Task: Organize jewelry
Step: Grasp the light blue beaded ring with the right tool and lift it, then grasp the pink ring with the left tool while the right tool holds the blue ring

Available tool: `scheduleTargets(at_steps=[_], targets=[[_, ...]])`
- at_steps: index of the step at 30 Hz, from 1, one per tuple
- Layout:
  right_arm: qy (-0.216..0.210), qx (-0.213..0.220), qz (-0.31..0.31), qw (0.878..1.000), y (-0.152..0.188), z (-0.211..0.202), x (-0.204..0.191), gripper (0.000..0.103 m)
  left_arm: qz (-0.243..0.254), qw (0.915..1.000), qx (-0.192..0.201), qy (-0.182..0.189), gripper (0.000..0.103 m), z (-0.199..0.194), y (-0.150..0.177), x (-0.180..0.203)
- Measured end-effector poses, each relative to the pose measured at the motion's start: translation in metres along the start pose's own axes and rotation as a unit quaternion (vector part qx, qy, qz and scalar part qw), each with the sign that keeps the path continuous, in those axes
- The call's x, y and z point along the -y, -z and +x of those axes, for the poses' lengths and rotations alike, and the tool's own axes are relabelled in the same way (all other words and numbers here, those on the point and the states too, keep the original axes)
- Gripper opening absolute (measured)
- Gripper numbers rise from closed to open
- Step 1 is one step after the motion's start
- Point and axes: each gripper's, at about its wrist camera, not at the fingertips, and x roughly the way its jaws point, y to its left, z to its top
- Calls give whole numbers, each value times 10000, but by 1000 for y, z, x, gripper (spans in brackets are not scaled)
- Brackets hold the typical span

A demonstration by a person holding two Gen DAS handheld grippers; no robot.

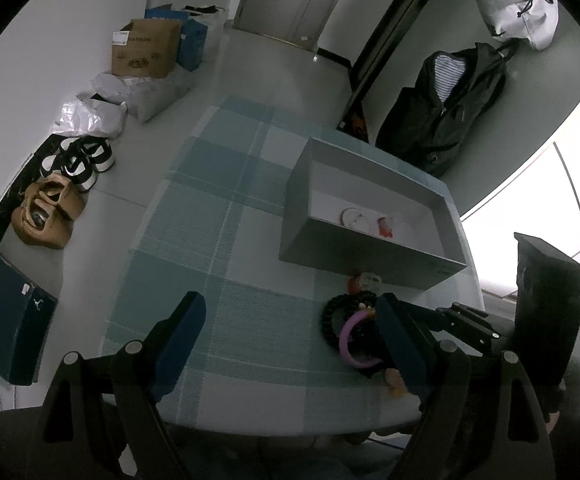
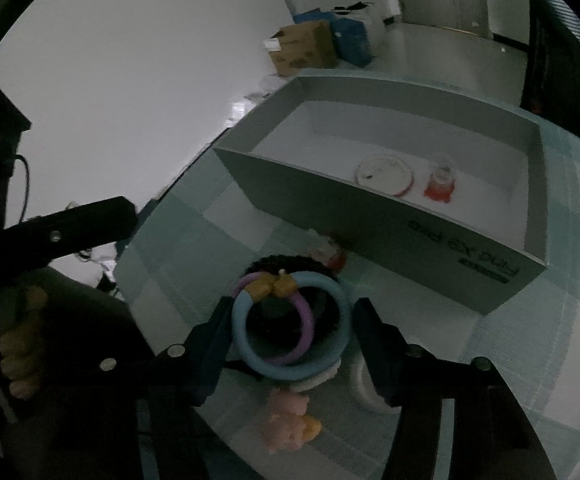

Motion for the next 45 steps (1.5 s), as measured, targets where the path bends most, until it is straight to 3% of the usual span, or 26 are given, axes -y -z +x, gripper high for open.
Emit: scheduleTargets(at_steps=[12, 20, 24, 33, 39, 45], targets=[[-82, 315, 117, 9994, -3, -14, 3, 59, -45, 9999, -128, -60, 84, 5, 3, -4], [-117, 775, 297, 9965, -7, -45, 14, 59, 161, 9991, -390, 103, 84, 16, 11, 10], [15, 1019, 485, 9936, -3, -63, 22, 59, 211, 9980, -436, 399, 84, 17, 13, 19], [129, 1397, 989, 9852, 1, -96, 49, 59, 495, 9954, -772, 293, 84, 37, 20, 42], [111, 1466, 1054, 9835, 11, -111, 53, 59, 903, 9926, -805, -122, 84, 47, 25, 54], [74, 1545, 1102, 9818, 13, -118, 58, 59, 1591, 9838, -656, -498, 84, 47, 35, 73]])
